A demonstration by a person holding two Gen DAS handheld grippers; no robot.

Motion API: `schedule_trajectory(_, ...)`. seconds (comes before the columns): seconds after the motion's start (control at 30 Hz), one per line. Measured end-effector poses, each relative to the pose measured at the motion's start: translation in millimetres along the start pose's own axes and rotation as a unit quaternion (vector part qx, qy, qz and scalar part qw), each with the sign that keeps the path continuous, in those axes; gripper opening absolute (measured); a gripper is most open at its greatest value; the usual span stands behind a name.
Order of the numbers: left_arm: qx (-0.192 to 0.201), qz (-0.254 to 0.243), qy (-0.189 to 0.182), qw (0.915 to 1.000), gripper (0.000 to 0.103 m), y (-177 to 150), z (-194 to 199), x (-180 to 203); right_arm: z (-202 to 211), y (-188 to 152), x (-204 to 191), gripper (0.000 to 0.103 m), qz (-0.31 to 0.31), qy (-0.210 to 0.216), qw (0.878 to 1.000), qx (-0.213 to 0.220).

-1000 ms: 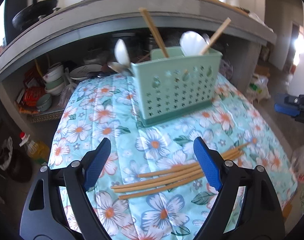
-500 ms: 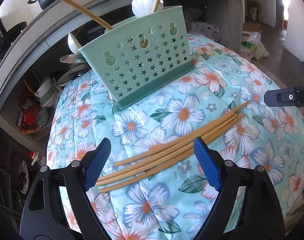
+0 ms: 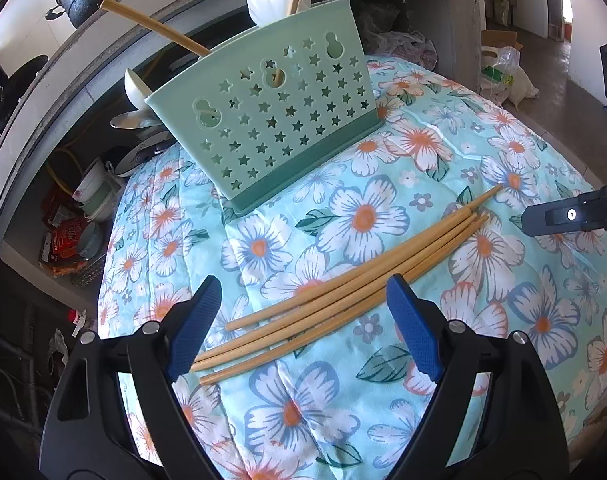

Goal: Organize utensils
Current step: 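Move both tools back down to the remaining chopsticks on the cloth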

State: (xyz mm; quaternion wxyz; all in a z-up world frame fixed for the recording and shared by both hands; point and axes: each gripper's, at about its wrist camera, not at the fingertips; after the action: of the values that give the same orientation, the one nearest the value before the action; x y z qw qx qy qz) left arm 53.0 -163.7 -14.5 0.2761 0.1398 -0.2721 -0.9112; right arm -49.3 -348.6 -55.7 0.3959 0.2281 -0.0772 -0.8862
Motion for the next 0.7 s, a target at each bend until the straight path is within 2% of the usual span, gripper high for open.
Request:
schedule_trajectory(0.47, -0.013, -0.001, 0.005, 0.9999, 0.080, -3.8, -10.6, 2.7, -1.8, 0.3, 5.9, 0.067, -0.009, 0.015, 1.000, -0.005)
schedule_trajectory(0.7, 0.006, -0.031, 0.012, 0.9994, 0.080, -17.9, -6.0, 7.2, -2.2, 0.6, 5.8, 0.067, -0.009, 0.014, 1.000, -0.005)
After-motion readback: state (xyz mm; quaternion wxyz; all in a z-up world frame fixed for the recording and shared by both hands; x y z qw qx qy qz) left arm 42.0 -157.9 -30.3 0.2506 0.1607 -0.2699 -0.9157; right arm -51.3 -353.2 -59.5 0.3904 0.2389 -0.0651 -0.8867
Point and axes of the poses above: each gripper's, at about its wrist camera, not at the fingertips, and z roughly against the way its jaws point, x to its right, y to its top, and after that the axes turned 13 degrees about -y, right-handed
